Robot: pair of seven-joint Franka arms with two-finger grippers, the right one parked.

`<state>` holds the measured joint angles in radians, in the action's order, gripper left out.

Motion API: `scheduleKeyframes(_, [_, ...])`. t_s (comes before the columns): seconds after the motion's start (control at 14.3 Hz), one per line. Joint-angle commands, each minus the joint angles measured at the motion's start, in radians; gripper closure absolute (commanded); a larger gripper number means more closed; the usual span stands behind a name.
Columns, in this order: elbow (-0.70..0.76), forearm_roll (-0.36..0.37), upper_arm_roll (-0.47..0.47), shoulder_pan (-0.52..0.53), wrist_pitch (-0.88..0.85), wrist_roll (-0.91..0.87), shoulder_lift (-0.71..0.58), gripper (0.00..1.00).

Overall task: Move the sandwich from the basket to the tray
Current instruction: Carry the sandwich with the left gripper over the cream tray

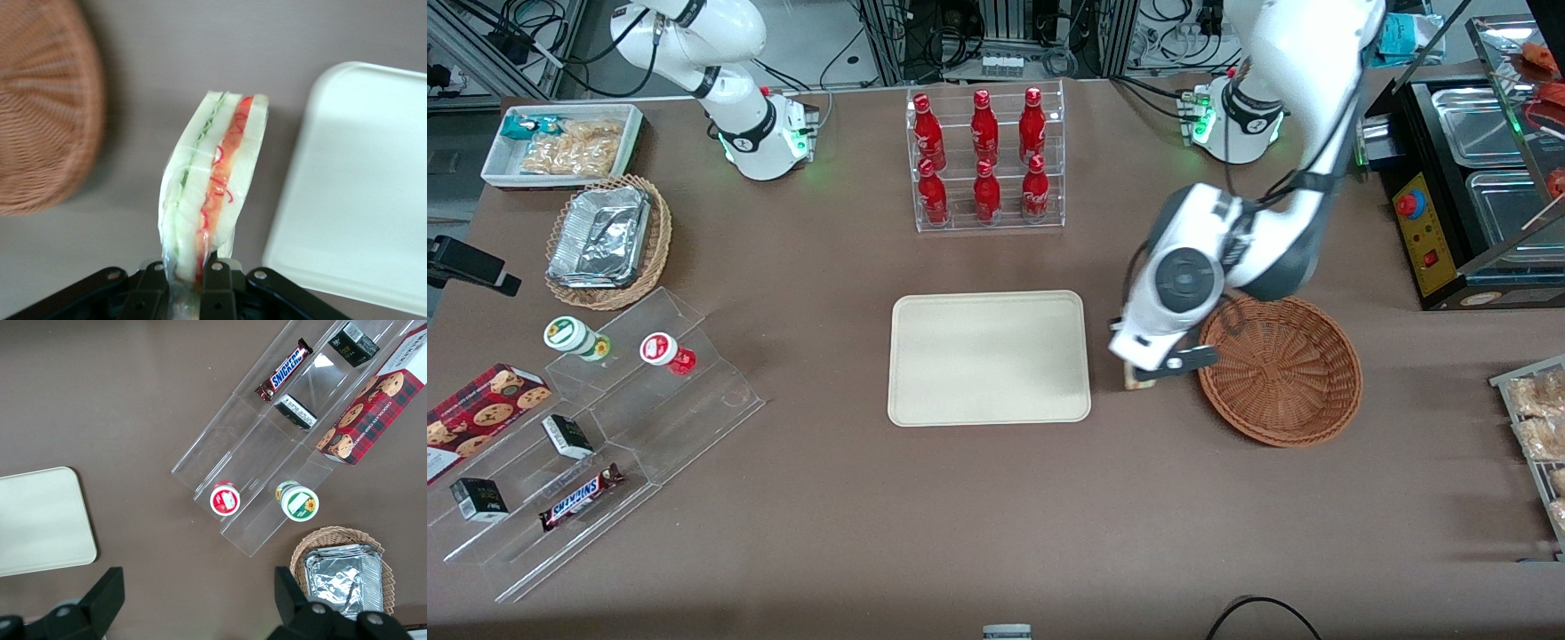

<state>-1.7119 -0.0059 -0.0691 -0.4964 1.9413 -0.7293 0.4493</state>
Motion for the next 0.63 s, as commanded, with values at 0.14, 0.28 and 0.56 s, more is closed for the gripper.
scheduleKeyframes(0.14, [0.291,-0.009,-0.005,-0.135,0.004,-0.188,0.225,1.0])
scheduleKeyframes(0.28, [0.353,-0.002,-0.005,-0.187,0.01,-0.263,0.273,1.0])
scheduleKeyframes(0.56, [0.428,0.004,0.0,-0.272,0.01,-0.338,0.336,1.0])
